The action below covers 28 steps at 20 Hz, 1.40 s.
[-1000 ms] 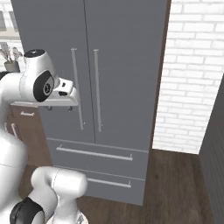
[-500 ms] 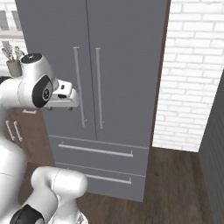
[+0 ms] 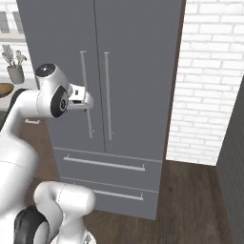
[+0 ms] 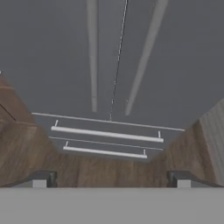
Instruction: Grab a lemon wedge from the fridge and one ice cube from the ice bowl, and put them in the glass of lemonade.
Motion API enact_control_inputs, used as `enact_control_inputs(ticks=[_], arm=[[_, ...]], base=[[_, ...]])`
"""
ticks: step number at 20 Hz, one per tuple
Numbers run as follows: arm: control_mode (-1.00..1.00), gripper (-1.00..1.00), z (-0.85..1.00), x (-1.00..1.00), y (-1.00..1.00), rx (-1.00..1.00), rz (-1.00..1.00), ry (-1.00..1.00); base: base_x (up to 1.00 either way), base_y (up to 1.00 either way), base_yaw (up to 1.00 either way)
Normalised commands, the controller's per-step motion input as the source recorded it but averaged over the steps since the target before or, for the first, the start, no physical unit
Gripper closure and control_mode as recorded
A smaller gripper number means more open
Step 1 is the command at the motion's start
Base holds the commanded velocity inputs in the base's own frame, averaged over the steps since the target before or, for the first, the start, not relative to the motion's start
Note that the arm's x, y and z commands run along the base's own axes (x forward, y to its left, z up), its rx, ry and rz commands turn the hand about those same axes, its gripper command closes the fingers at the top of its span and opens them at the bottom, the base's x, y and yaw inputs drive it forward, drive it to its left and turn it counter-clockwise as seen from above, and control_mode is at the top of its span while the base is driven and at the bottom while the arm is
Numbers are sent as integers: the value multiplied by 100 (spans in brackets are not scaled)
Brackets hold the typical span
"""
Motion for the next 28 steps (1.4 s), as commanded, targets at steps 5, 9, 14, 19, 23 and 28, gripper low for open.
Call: enact_control_inputs(ticks=[5, 9, 14, 19, 23, 28], arm=[[-100, -100, -7, 90, 40, -4, 0, -11], [-100, -100, -2, 78, 18, -3, 0, -18], [-100, -100, -17, 73, 13, 0, 0, -5], [-100, -100, -11, 59, 14, 0, 0, 0], [-100, -100, -5, 37, 0, 0, 0, -2], [-100, -100, -18, 53, 0, 0, 0, -2]], base=[[0, 0, 0], [0, 0, 0], [0, 0, 0], [0, 0, 0], [0, 0, 0], [0, 0, 0]])
